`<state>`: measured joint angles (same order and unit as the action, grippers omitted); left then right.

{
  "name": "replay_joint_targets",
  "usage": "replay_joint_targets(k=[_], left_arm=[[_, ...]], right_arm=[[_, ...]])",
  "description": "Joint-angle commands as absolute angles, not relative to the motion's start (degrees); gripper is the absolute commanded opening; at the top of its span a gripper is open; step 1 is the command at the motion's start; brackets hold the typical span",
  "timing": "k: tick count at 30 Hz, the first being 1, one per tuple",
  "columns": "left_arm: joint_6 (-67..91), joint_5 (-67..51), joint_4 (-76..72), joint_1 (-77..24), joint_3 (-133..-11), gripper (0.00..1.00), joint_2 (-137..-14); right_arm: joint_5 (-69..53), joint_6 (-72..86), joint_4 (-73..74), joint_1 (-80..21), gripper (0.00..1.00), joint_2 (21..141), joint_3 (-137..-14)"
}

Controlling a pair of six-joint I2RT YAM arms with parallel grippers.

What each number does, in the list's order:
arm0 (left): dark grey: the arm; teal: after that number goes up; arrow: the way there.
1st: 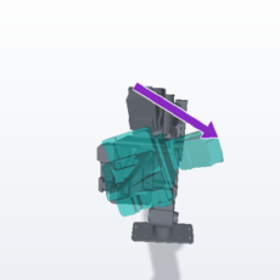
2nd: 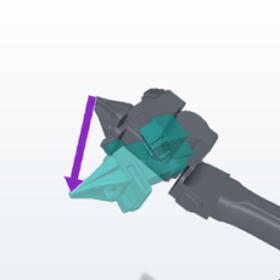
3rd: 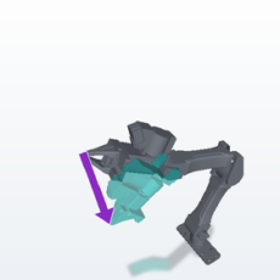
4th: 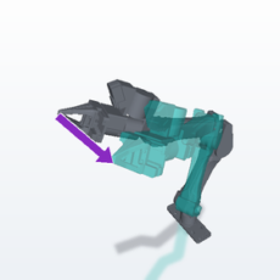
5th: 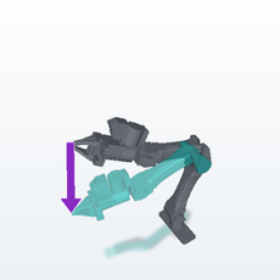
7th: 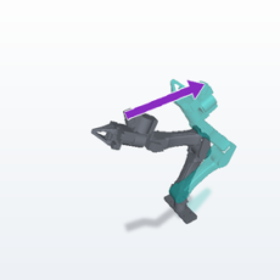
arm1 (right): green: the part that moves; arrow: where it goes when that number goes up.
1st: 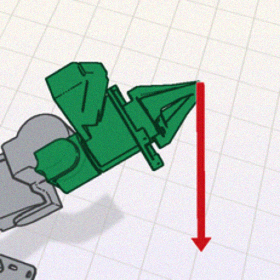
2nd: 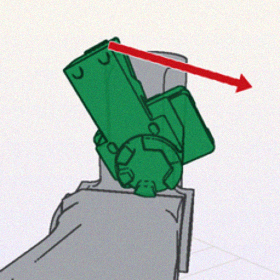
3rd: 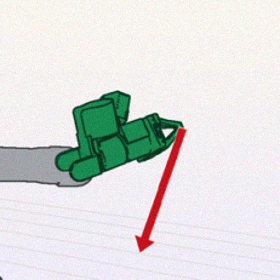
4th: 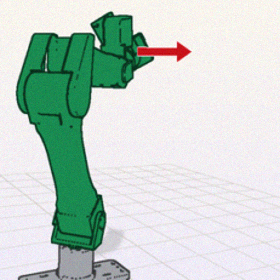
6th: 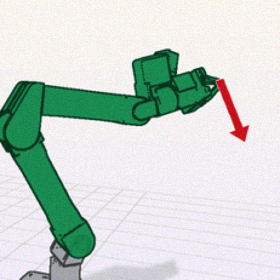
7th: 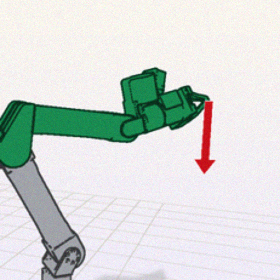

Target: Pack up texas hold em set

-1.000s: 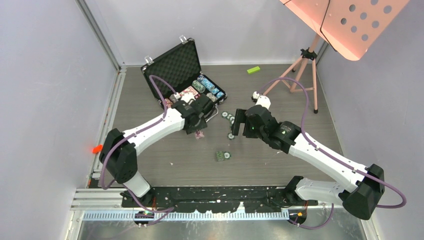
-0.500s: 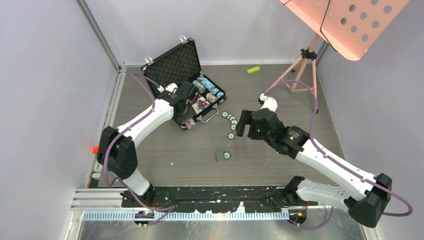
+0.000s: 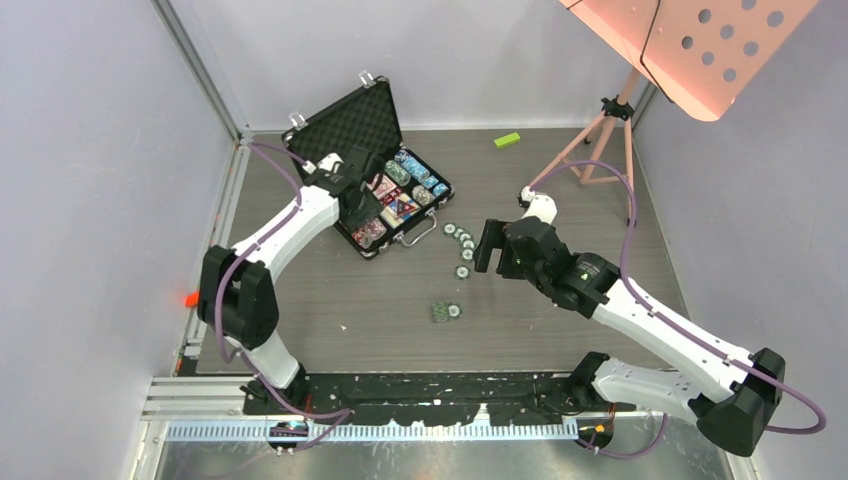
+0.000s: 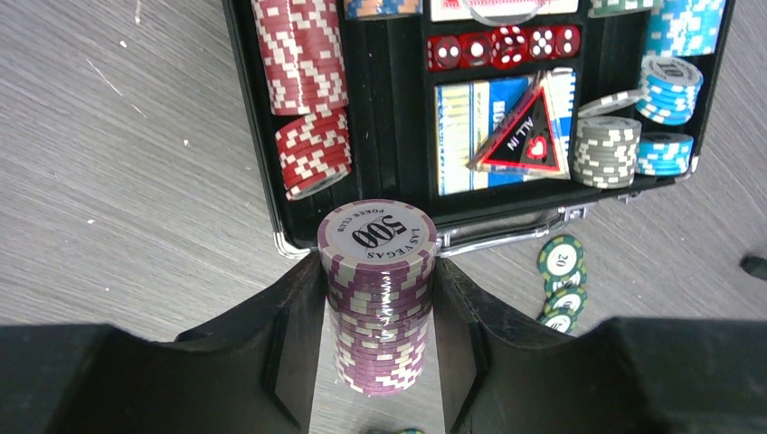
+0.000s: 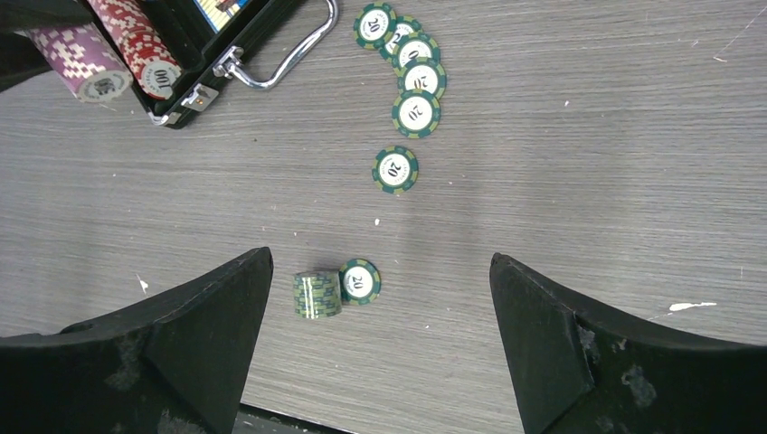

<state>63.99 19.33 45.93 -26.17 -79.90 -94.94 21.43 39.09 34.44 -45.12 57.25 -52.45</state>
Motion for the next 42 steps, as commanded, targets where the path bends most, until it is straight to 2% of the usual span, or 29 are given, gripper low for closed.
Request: replay_joint_targets(k=[1, 14, 28, 42], left_arm=[[63.5, 18.9, 42.5, -24.2, -84.1, 0.0, -95.7], [63.8, 14.3, 38.8, -18.4, -88.1, 0.0, -103.3], [66.5, 8.5, 38.0, -17.9, -91.1, 0.0, -111.5], [65.3, 12.6, 40.3, -17.0, -94.8, 0.0, -116.1]], right_arm=[[23.3, 37.9, 33.5, -44.7, 0.96, 58.4, -53.9], [23.7, 37.1, 32.9, -44.4, 0.97, 61.3, -55.7], [21.9, 36.4, 31.5, -43.5, 0.97, 64.5, -56.7], [19.8, 35.1, 31.5, -42.0, 0.97, 65.1, -57.3]])
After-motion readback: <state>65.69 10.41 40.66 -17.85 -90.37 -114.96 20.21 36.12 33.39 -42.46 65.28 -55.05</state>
